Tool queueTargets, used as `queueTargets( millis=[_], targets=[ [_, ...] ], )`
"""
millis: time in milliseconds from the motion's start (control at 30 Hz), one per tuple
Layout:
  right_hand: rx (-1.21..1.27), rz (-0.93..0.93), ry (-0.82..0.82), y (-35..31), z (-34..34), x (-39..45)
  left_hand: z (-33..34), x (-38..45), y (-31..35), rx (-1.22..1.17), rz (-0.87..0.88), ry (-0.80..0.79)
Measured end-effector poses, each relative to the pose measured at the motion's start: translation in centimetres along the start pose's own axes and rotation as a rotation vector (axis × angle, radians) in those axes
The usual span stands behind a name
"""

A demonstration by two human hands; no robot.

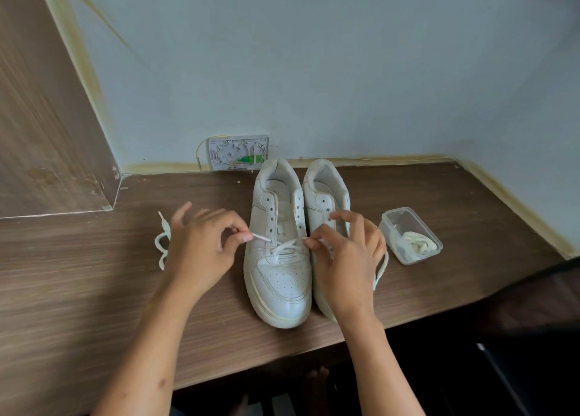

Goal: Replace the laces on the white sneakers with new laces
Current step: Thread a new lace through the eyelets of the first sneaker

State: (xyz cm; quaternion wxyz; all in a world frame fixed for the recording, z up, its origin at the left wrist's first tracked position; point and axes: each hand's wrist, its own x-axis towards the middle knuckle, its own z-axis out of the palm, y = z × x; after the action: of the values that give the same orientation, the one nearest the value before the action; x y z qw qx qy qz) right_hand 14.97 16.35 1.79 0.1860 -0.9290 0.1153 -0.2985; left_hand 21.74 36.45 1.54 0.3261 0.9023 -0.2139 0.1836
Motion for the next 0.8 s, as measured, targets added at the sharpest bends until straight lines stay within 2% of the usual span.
queueTargets(
  millis=[100, 167, 267, 333, 467, 567, 700, 733, 800],
  targets=[
    [-0.011, 0.004, -0.003, -0.2, 0.2, -0.1, -0.2, 0.0, 0.0, -0.021, -0.033, -0.017],
    [-0.004, 0.015, -0.014, -0.2, 0.3, -0.2, -0.4, -0.2, -0.2, -0.084, -0.130, -0.156],
    [0.026, 0.006, -0.027, 0.1, 0.3, -0.2, -1.5, -0.4, -0.7, -0.286, -0.281, -0.457],
    [0.037, 0.013, -0.025, 0.2, 0.1, -0.2, -2.5, -0.4, -0.4, -0.468, -0.270, -0.526],
    [0.163, 0.062, -0.026, -0.2, -0.8, -0.4, -3.9, -0.3, 0.4, -0.714, -0.210, -0.481],
    [0.380, 0.020, -0.118, -1.1, -1.9, -0.9, -4.0, -0.4, 1.4, -0.884, -0.142, -0.416],
    [0.722, 0.090, -0.455, -4.0, -2.3, -2.6, -2.5, -0.4, 3.1, -0.800, -0.046, -0.325],
    [0.774, 0.112, -0.487, -4.7, -2.0, -3.0, -2.1, -0.5, 3.3, -0.780, -0.047, -0.320],
    [0.845, 0.150, -0.446, -5.3, -1.5, -3.5, -1.5, -0.7, 3.5, -0.764, -0.043, -0.310]
  ],
)
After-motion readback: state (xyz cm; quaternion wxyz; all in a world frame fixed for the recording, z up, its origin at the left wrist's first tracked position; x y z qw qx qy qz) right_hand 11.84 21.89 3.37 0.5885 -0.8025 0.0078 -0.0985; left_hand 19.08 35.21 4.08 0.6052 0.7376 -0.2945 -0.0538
